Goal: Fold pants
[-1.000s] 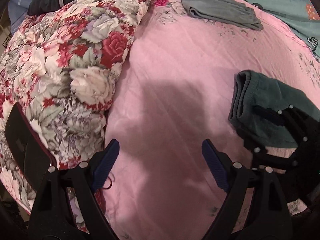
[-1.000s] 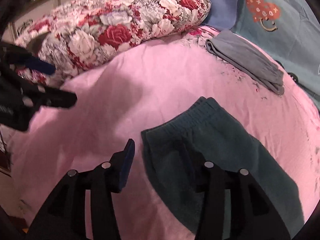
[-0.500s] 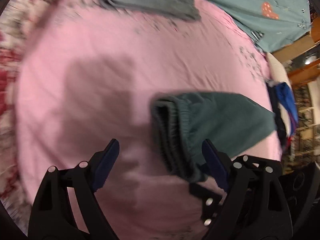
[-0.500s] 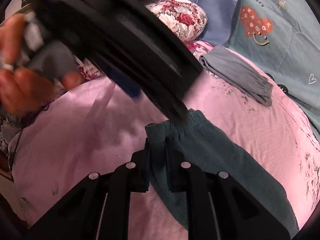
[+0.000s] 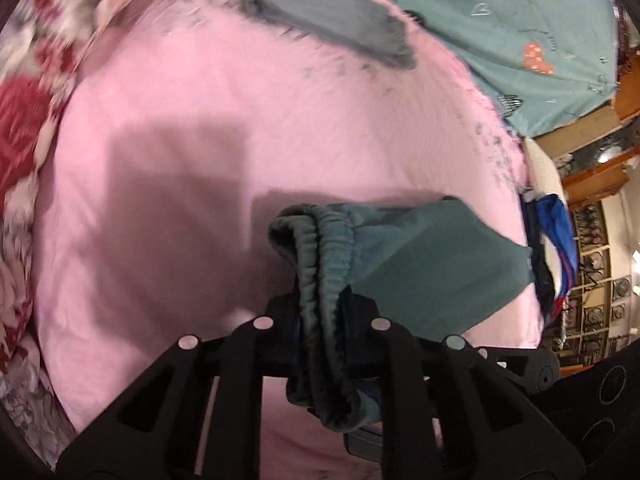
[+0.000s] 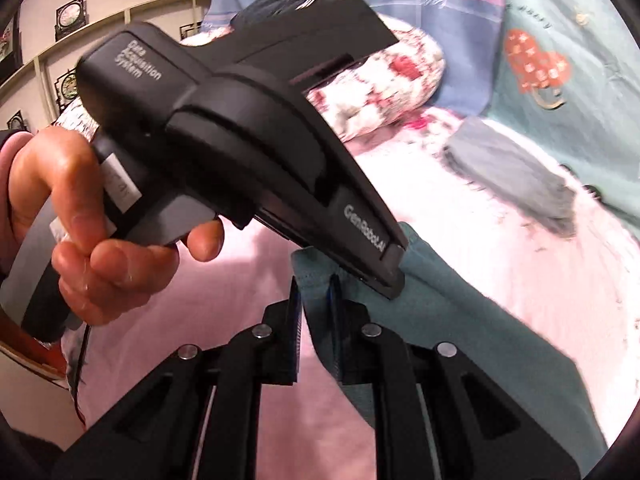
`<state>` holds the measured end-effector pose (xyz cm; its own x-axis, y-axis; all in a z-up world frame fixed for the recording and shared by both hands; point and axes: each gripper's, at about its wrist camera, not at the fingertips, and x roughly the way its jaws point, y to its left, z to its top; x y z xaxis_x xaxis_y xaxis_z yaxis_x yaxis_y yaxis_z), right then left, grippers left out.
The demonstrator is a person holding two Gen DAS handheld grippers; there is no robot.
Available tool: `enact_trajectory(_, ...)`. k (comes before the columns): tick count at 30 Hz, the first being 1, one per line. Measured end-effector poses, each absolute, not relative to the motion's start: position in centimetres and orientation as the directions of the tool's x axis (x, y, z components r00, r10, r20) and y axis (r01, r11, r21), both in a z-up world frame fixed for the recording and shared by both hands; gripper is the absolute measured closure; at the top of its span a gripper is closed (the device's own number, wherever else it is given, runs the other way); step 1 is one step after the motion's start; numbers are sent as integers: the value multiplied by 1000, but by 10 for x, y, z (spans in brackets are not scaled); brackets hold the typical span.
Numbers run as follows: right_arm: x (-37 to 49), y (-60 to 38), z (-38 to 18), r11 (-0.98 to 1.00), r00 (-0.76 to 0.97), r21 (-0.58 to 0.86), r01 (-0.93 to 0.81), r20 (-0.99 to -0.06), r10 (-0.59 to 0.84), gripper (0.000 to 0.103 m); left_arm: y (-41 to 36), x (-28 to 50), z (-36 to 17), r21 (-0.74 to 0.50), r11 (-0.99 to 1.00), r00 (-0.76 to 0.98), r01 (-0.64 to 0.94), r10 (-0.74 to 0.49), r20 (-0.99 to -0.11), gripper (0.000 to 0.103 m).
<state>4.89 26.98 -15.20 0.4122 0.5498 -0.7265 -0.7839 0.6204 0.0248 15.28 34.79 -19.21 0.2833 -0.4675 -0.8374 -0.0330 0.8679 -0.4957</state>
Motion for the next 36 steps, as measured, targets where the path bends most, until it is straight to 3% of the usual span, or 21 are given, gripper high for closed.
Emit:
enact_trajectory(1, 51, 274, -160, 613, 373, 54, -788, -749, 547, 81, 351, 150, -203, -464, 884, 267, -62, -434, -861, 76)
enact_trajectory(3, 51, 273, -176, 597, 273, 123, -793, -804, 528, 81, 354, 144, -208, -437, 896, 286, -77, -400, -871, 76)
enact_trajectory(5, 51, 243, -163, 600, 255, 182, -779, -782, 569, 73, 355, 138, -195, -356, 928, 314, -110, -307, -898, 44)
enact_trajectory(6, 54, 222, -154, 620, 276, 194, -760, -768, 578, 68, 356, 136, -187, -297, 945, 338, -134, -238, -910, 19)
enact_trajectory(7, 57, 205, -148, 643, 295, 198, -740, -763, 575, 59, 358, 132, -177, -258, 955, 373, -148, -188, -909, 18)
enact_trajectory(11, 99, 109, -130, 793, 411, 194, -578, -770, 488, 59, 353, 123, -137, -135, 967, 471, -216, -18, -882, 21)
enact_trajectory(14, 145, 49, -133, 867, 445, 233, -440, -782, 436, 60, 309, 127, -109, -188, 973, 545, -135, -86, -834, 21)
enact_trajectory(18, 203, -7, -152, 821, 282, 473, -319, -780, 559, 60, 215, 144, -111, -296, 952, 536, 81, -292, -792, 21)
enact_trajectory(20, 221, -16, -163, 784, 179, 544, -299, -775, 606, 60, 170, 151, -131, -293, 942, 484, 162, -334, -809, 21)
enact_trajectory(26, 251, -7, -188, 712, -41, 570, -411, -791, 610, 60, 129, 163, -193, -276, 955, 342, 106, -295, -892, 22)
enact_trajectory(30, 271, 6, -204, 620, -195, 653, -435, -741, 643, 60, 126, 155, -198, -247, 962, 358, 115, -272, -893, 19)
enact_trajectory(31, 274, 10, -208, 583, -247, 685, -436, -715, 654, 61, 126, 155, -199, -245, 963, 356, 113, -269, -895, 19)
enact_trajectory(36, 274, 22, -215, 449, -407, 784, -428, -611, 679, 85, 119, 151, -203, -209, 968, 352, 138, -245, -903, 17)
